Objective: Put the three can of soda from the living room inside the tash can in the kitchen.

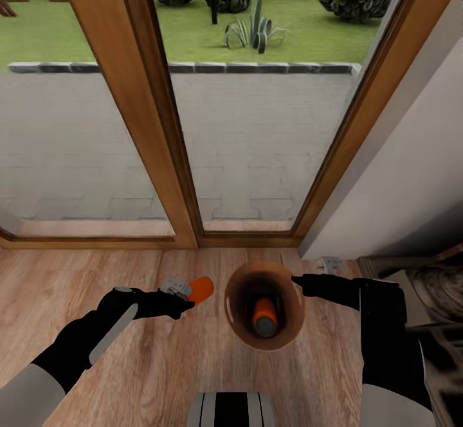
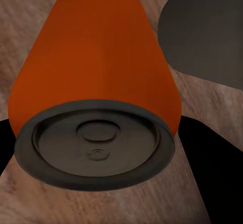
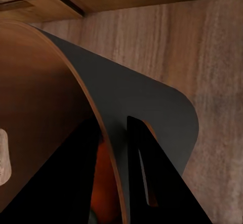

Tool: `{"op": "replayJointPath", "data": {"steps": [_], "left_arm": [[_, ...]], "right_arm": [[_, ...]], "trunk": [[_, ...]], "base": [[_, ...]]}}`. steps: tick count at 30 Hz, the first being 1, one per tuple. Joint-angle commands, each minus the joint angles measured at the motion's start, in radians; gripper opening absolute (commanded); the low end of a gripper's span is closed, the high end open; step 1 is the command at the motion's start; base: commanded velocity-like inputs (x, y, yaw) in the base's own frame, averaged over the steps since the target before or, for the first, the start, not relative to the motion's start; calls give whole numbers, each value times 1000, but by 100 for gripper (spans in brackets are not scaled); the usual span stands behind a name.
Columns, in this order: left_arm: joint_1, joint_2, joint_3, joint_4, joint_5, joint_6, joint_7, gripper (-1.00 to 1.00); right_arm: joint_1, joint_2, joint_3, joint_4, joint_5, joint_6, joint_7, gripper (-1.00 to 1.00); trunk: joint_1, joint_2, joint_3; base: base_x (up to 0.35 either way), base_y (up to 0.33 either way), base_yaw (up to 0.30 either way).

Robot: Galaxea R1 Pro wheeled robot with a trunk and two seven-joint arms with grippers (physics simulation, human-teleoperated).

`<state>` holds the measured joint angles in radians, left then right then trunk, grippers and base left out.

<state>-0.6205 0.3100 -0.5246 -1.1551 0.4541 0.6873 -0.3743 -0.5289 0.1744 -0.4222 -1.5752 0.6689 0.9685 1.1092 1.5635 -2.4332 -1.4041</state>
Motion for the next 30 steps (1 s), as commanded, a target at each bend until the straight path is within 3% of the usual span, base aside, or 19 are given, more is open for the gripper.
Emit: {"op": "replayJointPath", "data": {"steps": [1, 25, 30], "left_arm": [[0, 0, 0, 0, 0, 0, 0, -100], [0, 0, 0, 0, 0, 0, 0, -100], [0, 0, 0, 0, 0, 0, 0, -100]], "right_arm": [[0, 0, 0, 0, -14, 10, 1, -100], [0, 0, -1, 0, -34, 13, 1, -100], [0, 0, -1, 0, -35, 76, 3, -100]], "trunk": [[0, 0, 1], [0, 0, 29], [0, 0, 34]], "base": [[0, 0, 12], [0, 0, 74], [0, 0, 1]]}}
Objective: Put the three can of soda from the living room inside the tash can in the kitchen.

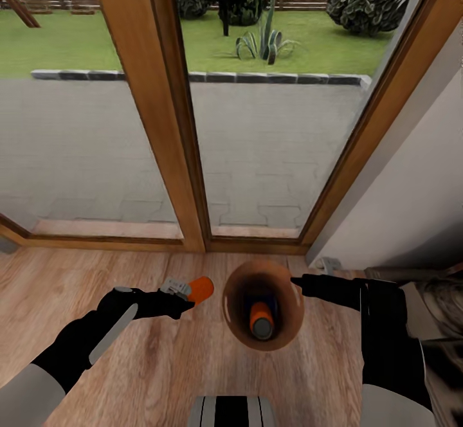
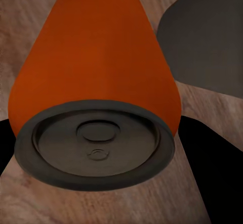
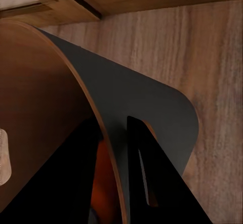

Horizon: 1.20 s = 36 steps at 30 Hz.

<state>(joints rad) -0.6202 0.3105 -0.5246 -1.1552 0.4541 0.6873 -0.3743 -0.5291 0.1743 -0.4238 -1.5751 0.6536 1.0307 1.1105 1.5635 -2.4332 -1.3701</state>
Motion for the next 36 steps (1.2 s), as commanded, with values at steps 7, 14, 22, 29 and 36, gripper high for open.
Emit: {"op": "replayJointPath", "data": {"steps": [7, 14, 22, 29, 36], "left_arm": [[0, -1, 0, 0, 0, 0, 0, -100], [0, -1, 0, 0, 0, 0, 0, -100], [0, -1, 0, -1, 0, 0, 0, -100], [0, -2, 0, -3, 0, 0, 0, -100], [0, -2, 0, -4, 0, 0, 0, -100]], "right_arm": [[0, 0, 0, 0, -20, 16, 2, -100], [0, 0, 0, 0, -23, 16, 3, -100], [0, -3, 0, 0, -50, 16, 3, -100], [0, -4, 0, 0, -51, 16, 2, -100], [0, -4, 0, 0, -51, 16, 2, -100]], "trunk": [[0, 0, 11], [0, 0, 23], [0, 0, 36], [0, 0, 47], [0, 0, 59]], "base": [[0, 0, 0], [0, 0, 0], [0, 0, 0], [0, 0, 0], [0, 0, 0]]}}
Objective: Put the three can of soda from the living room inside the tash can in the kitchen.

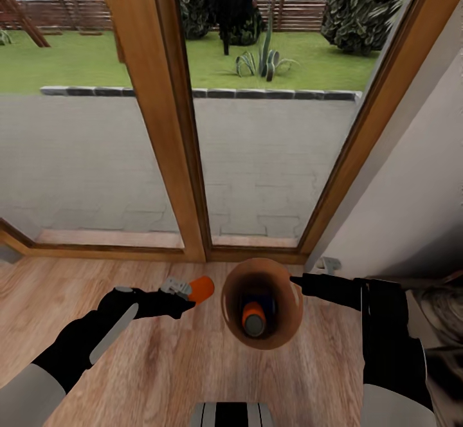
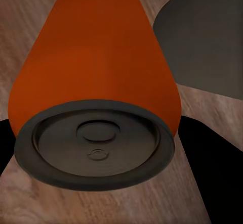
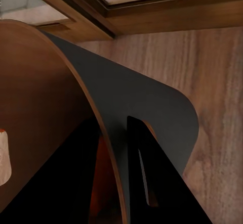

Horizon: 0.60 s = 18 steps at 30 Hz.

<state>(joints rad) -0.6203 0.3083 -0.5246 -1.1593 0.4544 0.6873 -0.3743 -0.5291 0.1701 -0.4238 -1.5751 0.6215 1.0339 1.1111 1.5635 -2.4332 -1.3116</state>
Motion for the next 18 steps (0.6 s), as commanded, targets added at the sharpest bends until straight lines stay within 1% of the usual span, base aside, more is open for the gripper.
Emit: {"op": "replayJointPath", "data": {"steps": [1, 13, 18], "left_arm": [[0, 0, 0, 0, 0, 0, 0, -100], [0, 0, 0, -3, 1, 1, -1, -100], [0, 0, 1, -5, 1, 1, -1, -100]], "right_arm": [[0, 0, 0, 0, -19, 13, 1, -100], [0, -7, 0, 0, -19, 13, 2, -100], [0, -7, 0, 0, -26, 13, 3, -100]], "trunk": [[0, 0, 2], [0, 0, 21], [0, 0, 29]], "base": [[0, 0, 0], [0, 0, 0], [0, 0, 0]]}}
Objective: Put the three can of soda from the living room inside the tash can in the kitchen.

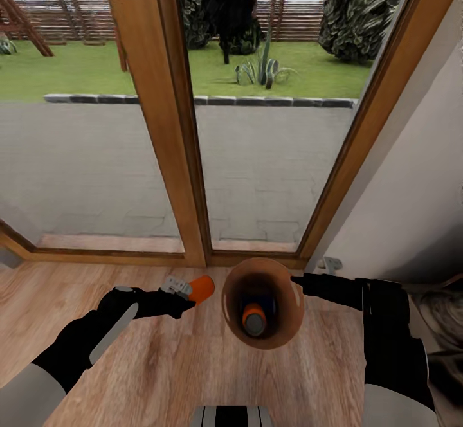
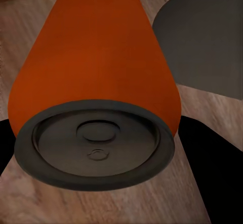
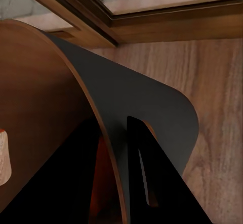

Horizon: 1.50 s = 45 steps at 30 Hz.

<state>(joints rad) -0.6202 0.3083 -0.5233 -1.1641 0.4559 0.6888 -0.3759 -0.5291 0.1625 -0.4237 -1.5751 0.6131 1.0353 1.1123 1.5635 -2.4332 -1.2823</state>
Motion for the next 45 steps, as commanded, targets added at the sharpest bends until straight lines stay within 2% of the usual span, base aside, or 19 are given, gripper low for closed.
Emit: {"op": "replayJointPath", "data": {"steps": [1, 11, 45], "left_arm": [[0, 0, 0, 0, 0, 0, 0, -100], [0, 3, 0, 0, 0, 0, -37, -100], [0, 1, 0, 0, 0, 0, -40, -100]], "right_arm": [[0, 0, 0, 0, -18, 12, 1, -100], [0, -1, 0, 0, -18, 12, 1, -100], [0, -1, 0, 0, -24, 12, 1, -100]], "trunk": [[0, 0, 2], [0, 0, 18], [0, 0, 73]], "base": [[0, 0, 0], [0, 0, 0], [0, 0, 0]]}}
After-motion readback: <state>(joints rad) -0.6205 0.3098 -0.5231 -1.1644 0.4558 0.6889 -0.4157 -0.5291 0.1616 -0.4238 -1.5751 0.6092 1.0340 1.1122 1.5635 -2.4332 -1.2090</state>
